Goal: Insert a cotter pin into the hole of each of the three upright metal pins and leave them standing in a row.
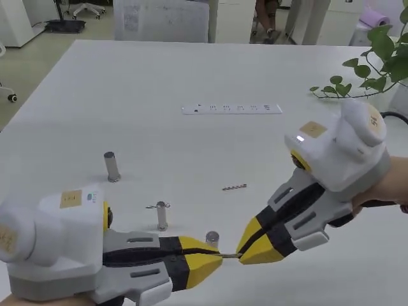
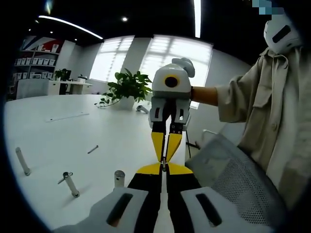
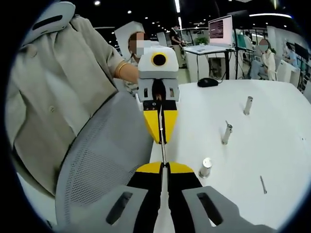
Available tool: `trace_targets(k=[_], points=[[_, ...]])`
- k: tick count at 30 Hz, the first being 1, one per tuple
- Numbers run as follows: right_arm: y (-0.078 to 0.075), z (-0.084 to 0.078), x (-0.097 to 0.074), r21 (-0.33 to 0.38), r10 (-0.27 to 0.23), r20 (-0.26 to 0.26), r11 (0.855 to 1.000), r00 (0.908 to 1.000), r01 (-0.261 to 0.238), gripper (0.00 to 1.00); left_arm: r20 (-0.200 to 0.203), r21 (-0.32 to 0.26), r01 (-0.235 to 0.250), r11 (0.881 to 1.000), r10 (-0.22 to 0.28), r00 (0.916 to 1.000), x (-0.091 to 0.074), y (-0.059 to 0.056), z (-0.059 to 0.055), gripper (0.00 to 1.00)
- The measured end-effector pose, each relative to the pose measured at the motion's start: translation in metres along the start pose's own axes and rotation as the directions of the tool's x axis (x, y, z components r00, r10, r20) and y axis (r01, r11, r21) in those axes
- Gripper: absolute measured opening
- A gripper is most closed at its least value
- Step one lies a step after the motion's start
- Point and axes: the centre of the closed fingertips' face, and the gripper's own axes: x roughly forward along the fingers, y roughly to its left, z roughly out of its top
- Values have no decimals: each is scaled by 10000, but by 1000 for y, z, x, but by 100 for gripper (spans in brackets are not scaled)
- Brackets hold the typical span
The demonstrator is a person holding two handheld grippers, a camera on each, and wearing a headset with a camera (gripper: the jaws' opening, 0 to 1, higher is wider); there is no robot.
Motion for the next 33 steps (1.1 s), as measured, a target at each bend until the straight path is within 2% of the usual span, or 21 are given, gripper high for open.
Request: trace_targets(k=[14, 22, 23, 26, 27, 29, 33], points=[[-1, 0, 1, -566, -528, -369, 9971, 9979, 506, 3, -96, 446, -331, 9985, 335, 9994, 1, 5, -2, 1], [-7, -3, -2, -469, -897, -535, 9951, 9945, 872, 3, -62, 548, -652, 9964, 657, 9978, 1, 10, -3, 17], [-11, -4, -3, -481, -1078, -552, 9933, 9926, 1052, 3, -54, 544, -695, 9961, 699, 9975, 1, 11, -3, 19], [-16, -6, -7, -230, -1353, -562, 9907, 9892, 1342, 3, 36, 637, -938, 9935, 938, 9956, 1, 15, -3, 27], [-17, -7, -8, -196, -1387, -587, 9903, 9886, 1378, 3, 221, 511, -1017, 9935, 1007, 9947, 1, 16, -1, 29], [-21, -9, -10, -115, -1547, -640, 9880, 9859, 1543, 3, 334, 460, -1087, 9930, 1072, 9937, 0, 17, 0, 32], [-23, -11, -13, -72, -1786, -742, 9839, 9811, 1785, 3, 175, 688, -1408, 9876, 1400, 9900, 0, 22, -4, 36]])
